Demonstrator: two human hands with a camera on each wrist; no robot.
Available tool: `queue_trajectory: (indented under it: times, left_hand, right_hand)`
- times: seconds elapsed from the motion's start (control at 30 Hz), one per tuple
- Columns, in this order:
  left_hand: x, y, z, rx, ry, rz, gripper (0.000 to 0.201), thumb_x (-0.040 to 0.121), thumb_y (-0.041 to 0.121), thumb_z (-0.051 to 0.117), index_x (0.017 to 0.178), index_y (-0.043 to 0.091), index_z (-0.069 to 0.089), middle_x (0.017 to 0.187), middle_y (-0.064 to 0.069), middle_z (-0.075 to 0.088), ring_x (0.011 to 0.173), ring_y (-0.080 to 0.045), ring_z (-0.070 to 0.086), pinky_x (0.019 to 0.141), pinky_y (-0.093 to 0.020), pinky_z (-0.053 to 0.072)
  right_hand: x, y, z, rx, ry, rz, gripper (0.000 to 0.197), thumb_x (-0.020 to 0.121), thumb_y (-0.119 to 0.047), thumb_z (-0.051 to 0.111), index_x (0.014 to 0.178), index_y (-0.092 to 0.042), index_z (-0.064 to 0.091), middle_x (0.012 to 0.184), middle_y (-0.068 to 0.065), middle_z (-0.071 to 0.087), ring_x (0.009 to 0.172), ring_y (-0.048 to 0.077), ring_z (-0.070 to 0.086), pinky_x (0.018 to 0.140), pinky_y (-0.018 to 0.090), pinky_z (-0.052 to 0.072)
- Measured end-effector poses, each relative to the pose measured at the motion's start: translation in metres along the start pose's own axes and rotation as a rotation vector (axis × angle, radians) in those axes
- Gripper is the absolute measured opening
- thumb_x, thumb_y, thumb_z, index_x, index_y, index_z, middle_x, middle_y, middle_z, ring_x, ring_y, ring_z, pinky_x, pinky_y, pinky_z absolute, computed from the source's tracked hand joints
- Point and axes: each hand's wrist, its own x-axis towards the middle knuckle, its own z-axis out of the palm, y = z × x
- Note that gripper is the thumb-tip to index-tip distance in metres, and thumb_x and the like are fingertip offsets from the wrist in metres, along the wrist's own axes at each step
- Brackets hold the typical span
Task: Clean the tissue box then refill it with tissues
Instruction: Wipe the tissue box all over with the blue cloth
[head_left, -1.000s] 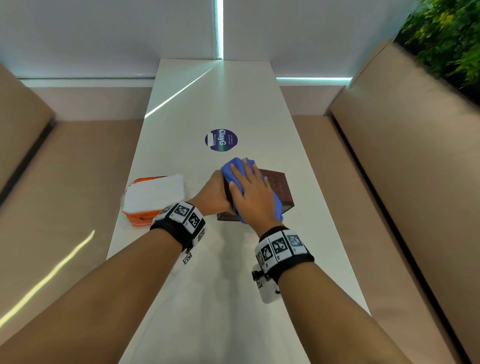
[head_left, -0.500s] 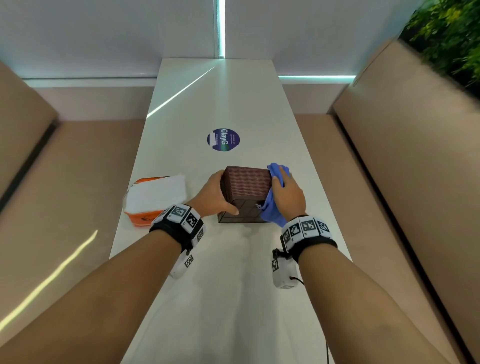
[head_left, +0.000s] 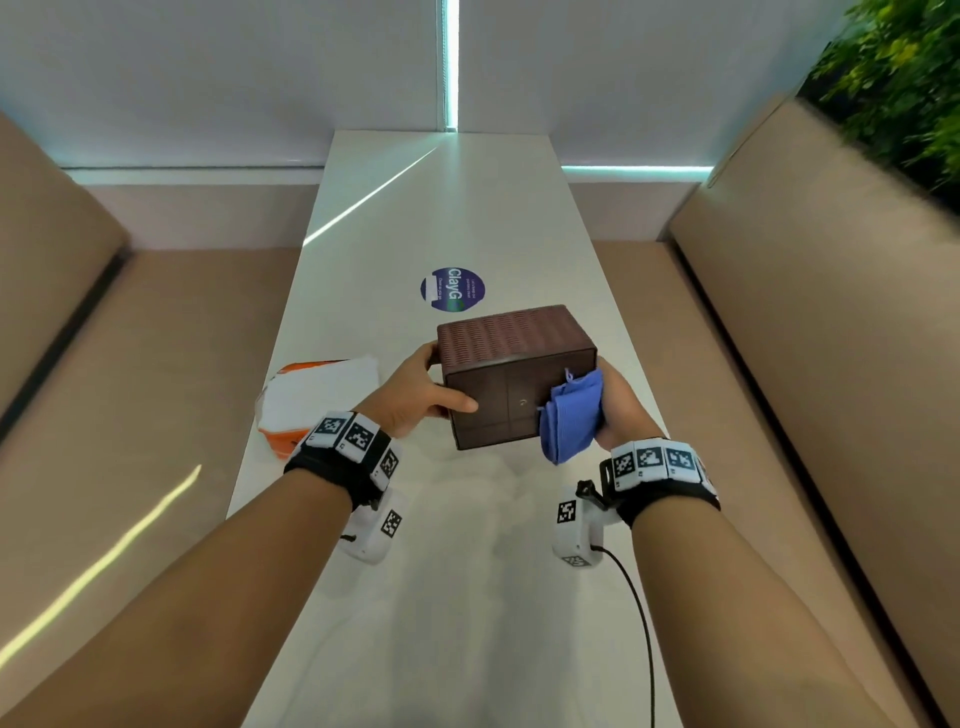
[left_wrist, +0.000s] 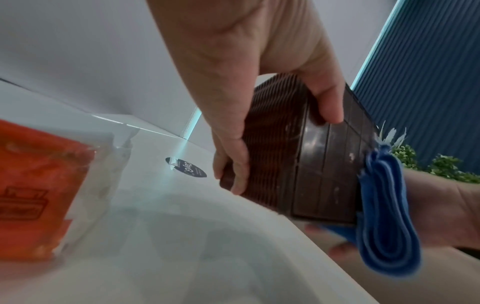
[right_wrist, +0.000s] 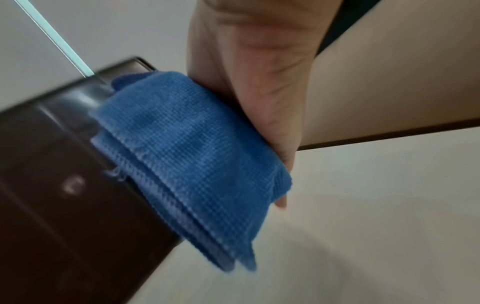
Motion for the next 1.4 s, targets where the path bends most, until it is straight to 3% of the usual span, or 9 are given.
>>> queue_trajectory:
  times: [0.2,0.27,0.37,0.63,0.73,0.9,1.13,1.3,1.4]
  left_hand:
    - [0.001,0.004,-0.002,0.069,-0.125,0.016,0.106,0.071,-0.016,0.069,0.144,0.031,0.008,0.137,-0.003,0.039,0.114,-0.018,0.051,0.073,-0.026,0.058]
    - [0.001,0.009,-0.005,0.200,-0.172,0.035,0.113,0.070,-0.010,0.073,0.146,0.031,-0.001,0.136,0.001,0.036,0.120,-0.017,0.045,0.080,-0.019,0.054]
    - [0.002,0.020,-0.005,0.362,-0.145,0.021,0.106,0.064,0.005,0.083,0.145,0.019,0.015,0.137,-0.003,0.036,0.124,-0.019,0.045,0.097,-0.029,0.046]
    - [0.007,0.007,0.021,0.704,-0.108,0.095,0.122,0.049,0.026,0.087,0.144,0.012,0.012,0.141,-0.013,0.026,0.130,-0.026,0.036,0.109,-0.044,0.037]
    - [0.009,0.000,0.033,0.653,-0.067,0.175,0.120,0.055,0.018,0.089,0.143,0.009,0.007,0.144,-0.012,0.024,0.131,-0.023,0.035,0.110,-0.041,0.035]
    - [0.009,-0.012,0.039,0.570,-0.038,0.232,0.118,0.059,0.011,0.087,0.143,0.008,0.005,0.145,-0.011,0.023,0.131,-0.021,0.035,0.105,-0.031,0.036]
    - [0.006,-0.024,0.032,0.448,-0.039,0.204,0.116,0.048,0.018,0.085,0.140,0.014,0.014,0.140,-0.008,0.033,0.125,-0.021,0.044,0.102,-0.040,0.046]
    - [0.008,-0.025,0.032,0.502,-0.061,0.192,0.095,0.066,-0.003,0.079,0.141,0.002,0.019,0.143,-0.015,0.036,0.127,-0.020,0.041,0.087,-0.007,0.039]
    - [0.010,-0.026,0.031,0.455,-0.095,0.215,0.103,0.054,0.000,0.086,0.136,0.005,0.023,0.133,-0.006,0.040,0.122,-0.017,0.043,0.089,-0.007,0.040]
  right_hand:
    - [-0.002,0.013,0.001,0.144,0.090,0.005,0.038,0.103,-0.029,0.027,0.135,-0.019,0.045,0.058,0.003,0.059,0.054,0.019,0.058,0.046,0.026,0.051]
    - [-0.004,0.011,-0.005,0.170,0.047,-0.035,0.028,0.101,-0.031,0.038,0.124,-0.028,0.054,0.055,-0.001,0.068,0.048,0.014,0.065,0.048,0.026,0.057]
    - [-0.011,0.005,-0.018,0.169,-0.041,-0.053,0.036,0.093,-0.036,0.052,0.127,-0.025,0.058,0.100,0.005,0.071,0.083,0.024,0.067,0.081,0.042,0.056]
    - [-0.028,-0.007,-0.003,-0.265,0.072,-0.413,0.039,0.095,-0.025,0.051,0.133,-0.017,0.054,0.124,0.010,0.063,0.109,0.026,0.061,0.100,0.043,0.049]
    - [-0.036,-0.008,0.006,-0.469,0.104,-0.526,0.041,0.097,-0.025,0.048,0.138,-0.024,0.049,0.111,-0.003,0.060,0.100,0.013,0.057,0.091,0.024,0.044]
    - [-0.036,-0.002,0.008,-0.658,0.121,-0.559,0.043,0.099,-0.026,0.041,0.141,-0.031,0.043,0.120,0.006,0.062,0.107,0.018,0.058,0.090,0.024,0.043]
    - [-0.041,0.014,0.032,-1.258,0.110,-0.622,0.048,0.101,-0.033,0.030,0.149,-0.032,0.023,0.161,0.002,0.011,0.145,0.030,0.020,0.118,0.038,0.021]
    - [-0.053,0.021,0.063,-1.436,-0.071,-0.786,0.047,0.101,-0.035,0.029,0.148,-0.033,0.024,0.162,-0.002,0.007,0.149,0.028,0.003,0.122,0.042,0.005]
    - [-0.044,0.016,0.057,-1.479,-0.037,-0.770,0.048,0.101,-0.036,0.027,0.148,-0.037,0.022,0.161,-0.003,0.009,0.149,0.026,0.004,0.121,0.046,0.006]
